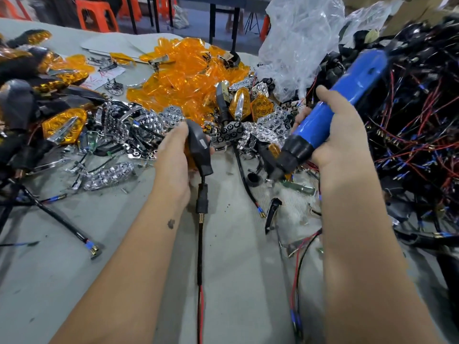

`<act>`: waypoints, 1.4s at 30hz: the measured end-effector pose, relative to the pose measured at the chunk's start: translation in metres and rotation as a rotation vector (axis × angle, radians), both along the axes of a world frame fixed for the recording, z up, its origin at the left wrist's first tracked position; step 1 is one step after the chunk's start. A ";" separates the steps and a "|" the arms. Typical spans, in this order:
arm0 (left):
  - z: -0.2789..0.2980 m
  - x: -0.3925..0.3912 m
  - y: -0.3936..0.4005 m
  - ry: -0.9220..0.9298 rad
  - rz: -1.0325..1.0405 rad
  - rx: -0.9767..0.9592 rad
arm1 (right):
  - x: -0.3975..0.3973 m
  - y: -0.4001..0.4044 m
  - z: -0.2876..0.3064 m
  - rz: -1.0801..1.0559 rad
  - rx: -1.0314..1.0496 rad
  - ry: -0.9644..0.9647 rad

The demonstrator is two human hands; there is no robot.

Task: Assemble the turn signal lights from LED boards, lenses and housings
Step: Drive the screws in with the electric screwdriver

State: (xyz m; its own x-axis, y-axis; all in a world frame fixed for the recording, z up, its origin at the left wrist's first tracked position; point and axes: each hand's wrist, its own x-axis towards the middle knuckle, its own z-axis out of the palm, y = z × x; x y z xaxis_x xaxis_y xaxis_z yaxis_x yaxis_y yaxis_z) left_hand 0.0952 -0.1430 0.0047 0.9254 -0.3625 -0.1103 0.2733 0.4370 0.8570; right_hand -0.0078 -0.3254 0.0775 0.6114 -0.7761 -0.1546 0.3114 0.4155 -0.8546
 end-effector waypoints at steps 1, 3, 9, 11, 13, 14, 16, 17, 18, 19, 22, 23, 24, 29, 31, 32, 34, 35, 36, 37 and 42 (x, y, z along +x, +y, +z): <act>0.000 0.000 -0.001 -0.017 -0.039 0.037 | -0.002 -0.006 0.000 0.036 -0.049 0.110; 0.000 -0.001 -0.002 -0.044 -0.113 0.105 | -0.004 -0.012 0.002 0.076 -0.161 0.294; 0.005 -0.006 0.000 -0.067 -0.242 0.075 | 0.004 -0.014 -0.013 0.066 -0.543 0.645; 0.006 -0.007 0.001 -0.106 -0.271 0.074 | 0.007 -0.013 -0.023 0.032 -0.576 0.688; 0.006 -0.009 0.002 -0.149 -0.290 0.076 | 0.008 -0.011 -0.032 0.005 -0.578 0.740; 0.006 -0.009 0.002 -0.165 -0.296 0.078 | 0.009 -0.010 -0.034 -0.004 -0.576 0.753; 0.007 -0.011 0.003 -0.183 -0.308 0.081 | 0.011 -0.005 -0.035 -0.033 -0.611 0.791; 0.007 -0.011 0.003 -0.187 -0.313 0.080 | 0.012 -0.002 -0.035 -0.059 -0.679 0.862; 0.006 -0.011 0.002 -0.190 -0.318 0.073 | 0.012 0.003 -0.035 -0.098 -0.786 0.970; 0.006 -0.010 0.002 -0.197 -0.323 0.059 | 0.011 0.011 -0.036 -0.154 -0.925 1.066; 0.004 -0.008 0.002 -0.198 -0.308 0.012 | 0.014 0.048 -0.036 -0.260 -1.348 0.924; 0.004 -0.007 0.002 -0.182 -0.293 0.009 | 0.017 0.062 -0.035 -0.212 -1.408 0.793; 0.003 -0.007 0.002 -0.157 -0.273 0.003 | 0.019 0.076 -0.034 -0.130 -1.412 0.673; 0.000 -0.005 0.002 -0.064 -0.146 -0.019 | 0.027 0.119 -0.053 0.044 -1.459 0.529; 0.001 -0.006 0.001 -0.007 -0.124 0.005 | 0.028 0.114 -0.060 0.092 -1.381 0.528; 0.002 -0.006 0.000 0.006 -0.124 0.015 | 0.028 0.109 -0.062 0.119 -1.329 0.523; 0.004 -0.008 0.000 0.005 -0.135 0.022 | 0.026 0.103 -0.064 0.172 -1.220 0.491; 0.004 -0.008 0.000 0.000 -0.147 0.026 | 0.024 0.102 -0.065 0.196 -1.160 0.446; 0.004 -0.008 0.001 -0.010 -0.166 0.028 | 0.023 0.102 -0.065 0.209 -1.090 0.385; 0.004 -0.007 0.002 -0.024 -0.191 0.029 | 0.022 0.102 -0.065 0.218 -1.013 0.327; 0.002 -0.001 0.009 -0.067 -0.261 -0.011 | 0.022 0.102 -0.063 0.232 -0.821 0.222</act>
